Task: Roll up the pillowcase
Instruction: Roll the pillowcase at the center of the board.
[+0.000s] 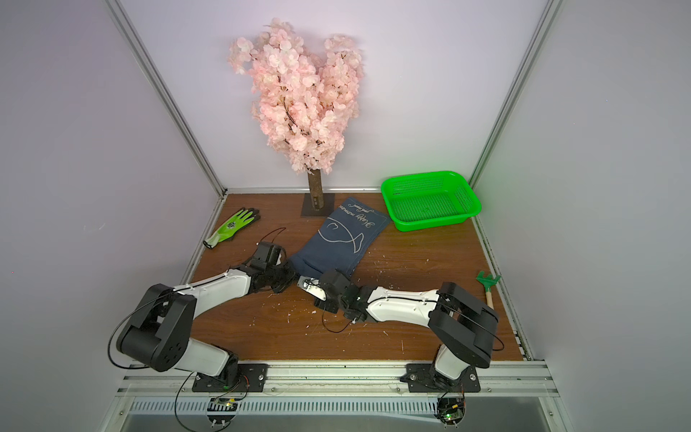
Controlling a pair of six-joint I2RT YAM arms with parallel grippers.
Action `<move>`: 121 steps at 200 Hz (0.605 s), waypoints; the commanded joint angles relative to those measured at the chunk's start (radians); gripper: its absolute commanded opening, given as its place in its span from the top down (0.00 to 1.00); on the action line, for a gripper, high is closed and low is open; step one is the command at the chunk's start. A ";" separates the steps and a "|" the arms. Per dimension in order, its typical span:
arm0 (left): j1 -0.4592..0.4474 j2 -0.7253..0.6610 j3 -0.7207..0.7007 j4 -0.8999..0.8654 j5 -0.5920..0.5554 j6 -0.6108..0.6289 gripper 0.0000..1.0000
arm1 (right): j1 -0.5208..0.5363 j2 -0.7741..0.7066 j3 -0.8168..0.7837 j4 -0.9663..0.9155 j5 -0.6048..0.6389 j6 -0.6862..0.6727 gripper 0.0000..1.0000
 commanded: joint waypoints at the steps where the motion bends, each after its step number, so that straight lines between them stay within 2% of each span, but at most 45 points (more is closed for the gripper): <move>1: 0.010 -0.024 0.056 -0.181 -0.006 0.039 0.99 | 0.045 0.013 0.027 0.060 0.081 -0.064 0.32; 48: 0.048 -0.039 0.084 -0.285 0.029 0.077 0.99 | 0.103 0.150 0.068 0.145 0.320 -0.188 0.29; 79: 0.064 -0.045 0.100 -0.333 0.037 0.113 0.99 | 0.122 0.223 0.080 0.203 0.459 -0.262 0.33; 97: 0.074 -0.046 0.098 -0.341 0.042 0.126 0.99 | 0.132 0.231 0.092 0.202 0.455 -0.269 0.46; 112: 0.082 -0.047 0.102 -0.352 0.041 0.141 0.98 | 0.136 0.219 0.096 0.190 0.432 -0.254 0.70; 121: 0.087 -0.046 0.109 -0.360 0.040 0.153 0.95 | 0.136 0.210 0.098 0.176 0.407 -0.233 0.79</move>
